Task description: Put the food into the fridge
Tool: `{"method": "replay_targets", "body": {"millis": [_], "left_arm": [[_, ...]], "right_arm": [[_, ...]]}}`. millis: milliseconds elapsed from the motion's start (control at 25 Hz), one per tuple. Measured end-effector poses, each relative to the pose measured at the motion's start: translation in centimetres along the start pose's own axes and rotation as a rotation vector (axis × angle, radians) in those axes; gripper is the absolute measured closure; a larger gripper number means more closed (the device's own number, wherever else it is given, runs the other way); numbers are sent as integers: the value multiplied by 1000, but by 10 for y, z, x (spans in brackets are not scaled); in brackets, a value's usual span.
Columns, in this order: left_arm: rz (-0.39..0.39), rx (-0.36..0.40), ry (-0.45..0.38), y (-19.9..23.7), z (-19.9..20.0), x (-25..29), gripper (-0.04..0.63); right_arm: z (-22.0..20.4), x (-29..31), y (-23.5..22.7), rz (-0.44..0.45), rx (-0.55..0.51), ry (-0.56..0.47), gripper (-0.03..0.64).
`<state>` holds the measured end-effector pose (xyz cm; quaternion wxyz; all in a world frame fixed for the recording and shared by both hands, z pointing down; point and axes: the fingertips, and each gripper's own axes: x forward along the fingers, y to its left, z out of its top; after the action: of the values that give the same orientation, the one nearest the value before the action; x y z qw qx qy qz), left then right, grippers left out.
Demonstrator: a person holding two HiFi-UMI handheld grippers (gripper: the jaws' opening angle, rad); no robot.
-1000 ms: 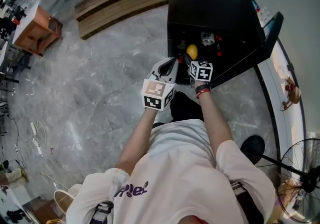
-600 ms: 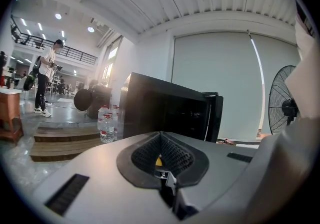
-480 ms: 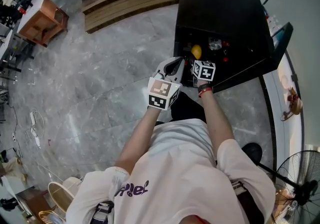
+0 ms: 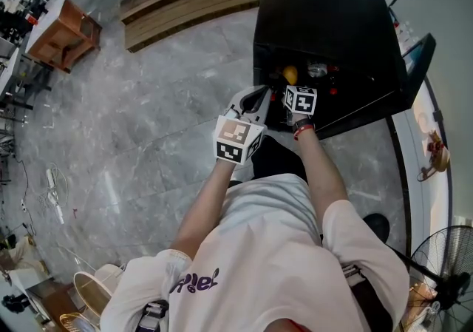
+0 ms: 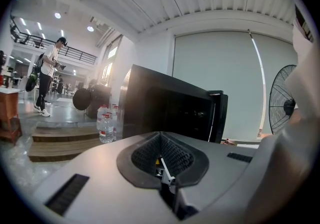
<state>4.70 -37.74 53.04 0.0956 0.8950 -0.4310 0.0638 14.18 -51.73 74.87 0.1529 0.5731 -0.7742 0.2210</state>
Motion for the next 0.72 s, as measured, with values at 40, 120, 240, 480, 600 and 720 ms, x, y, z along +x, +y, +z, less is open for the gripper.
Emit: {"method": "replay_targets", "body": {"millis": [40, 120, 240, 480, 600, 720], "left_arm": [[-2, -4, -1, 0, 1, 1, 578], [2, -9, -5, 2, 4, 2, 578], [8, -7, -9, 6, 5, 3, 578], [-7, -21, 2, 6, 0, 4, 578], [-2, -20, -4, 10, 3, 4, 578], [3, -18, -10, 11, 4, 5, 578]], "right_arm": [[0, 2, -2, -1, -1, 5, 305], [-1, 7, -4, -1, -4, 21, 305], [-3, 14, -8, -9, 0, 39, 305], [-1, 24, -12, -7, 8, 25, 304], [3, 27, -11, -6, 5, 36, 304], [4, 28, -10, 2, 7, 37, 304]]}}
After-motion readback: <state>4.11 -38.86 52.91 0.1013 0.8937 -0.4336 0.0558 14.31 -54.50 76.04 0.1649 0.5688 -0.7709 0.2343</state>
